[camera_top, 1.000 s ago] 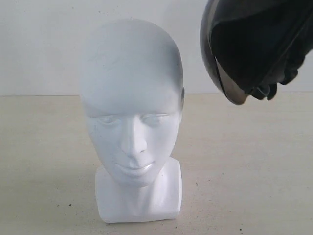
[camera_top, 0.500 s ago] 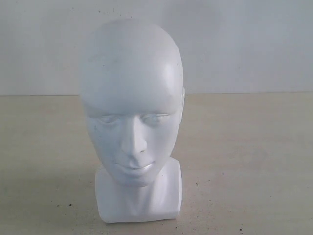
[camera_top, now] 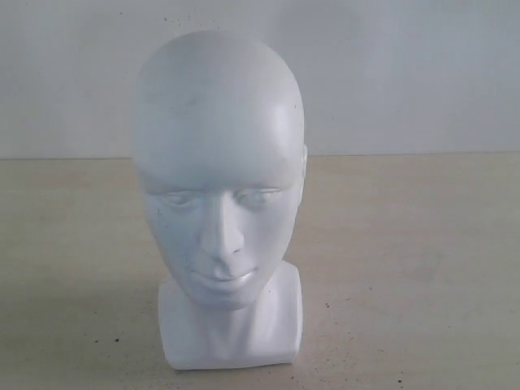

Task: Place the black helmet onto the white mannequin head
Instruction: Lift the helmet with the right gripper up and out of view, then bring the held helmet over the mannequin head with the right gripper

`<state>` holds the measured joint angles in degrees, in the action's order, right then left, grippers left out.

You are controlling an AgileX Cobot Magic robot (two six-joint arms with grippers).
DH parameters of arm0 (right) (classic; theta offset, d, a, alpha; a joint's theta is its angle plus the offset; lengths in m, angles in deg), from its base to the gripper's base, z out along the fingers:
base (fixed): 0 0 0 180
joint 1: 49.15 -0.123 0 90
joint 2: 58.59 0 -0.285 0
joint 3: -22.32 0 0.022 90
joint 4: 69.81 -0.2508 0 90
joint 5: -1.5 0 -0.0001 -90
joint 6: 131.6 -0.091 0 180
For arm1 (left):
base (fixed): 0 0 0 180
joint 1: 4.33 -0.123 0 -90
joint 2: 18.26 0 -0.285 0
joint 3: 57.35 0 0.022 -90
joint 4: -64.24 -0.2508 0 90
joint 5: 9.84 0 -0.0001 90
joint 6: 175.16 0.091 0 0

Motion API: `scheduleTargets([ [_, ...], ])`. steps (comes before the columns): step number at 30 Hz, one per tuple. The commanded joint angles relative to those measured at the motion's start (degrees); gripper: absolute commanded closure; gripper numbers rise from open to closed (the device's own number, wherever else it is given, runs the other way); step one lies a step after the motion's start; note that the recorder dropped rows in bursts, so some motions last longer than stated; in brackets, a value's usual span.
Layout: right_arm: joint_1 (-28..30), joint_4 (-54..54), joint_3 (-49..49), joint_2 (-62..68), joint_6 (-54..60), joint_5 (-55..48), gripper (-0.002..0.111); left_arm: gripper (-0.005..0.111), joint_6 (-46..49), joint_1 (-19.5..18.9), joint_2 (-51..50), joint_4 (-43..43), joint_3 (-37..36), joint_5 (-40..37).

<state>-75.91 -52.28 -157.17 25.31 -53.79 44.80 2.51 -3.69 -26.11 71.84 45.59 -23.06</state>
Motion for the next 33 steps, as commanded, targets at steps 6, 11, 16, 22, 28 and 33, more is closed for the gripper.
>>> scheduleTargets([
  [6, -14.18, -12.34, -3.37, 3.71, 14.42, 5.09, 0.108, 0.102, 0.27, -0.07, 0.06, 0.31, -0.16, 0.33],
  [11, -17.48, -13.17, -3.26, 5.55, 16.84, 7.77, 0.108, 0.102, 0.27, -0.07, 0.06, 0.31, -0.16, 0.33],
  [16, -19.57, -12.55, -3.18, 6.34, 17.39, 8.57, 0.108, 0.102, 0.27, -0.07, 0.06, 0.31, -0.16, 0.33],
  [22, -21.13, -13.38, 0.48, 6.34, 19.02, 11.37, 0.108, 0.102, 0.27, -0.07, 0.06, 0.31, -0.16, 0.33],
  [28, -21.13, -14.38, 5.74, 6.34, 19.13, 17.46, 0.108, 0.102, 0.27, -0.07, 0.06, 0.31, -0.16, 0.33],
  [33, -21.13, -16.79, 9.57, 6.34, 19.27, 19.34, 0.108, 0.102, 0.27, -0.07, 0.06, 0.31, -0.16, 0.33],
])
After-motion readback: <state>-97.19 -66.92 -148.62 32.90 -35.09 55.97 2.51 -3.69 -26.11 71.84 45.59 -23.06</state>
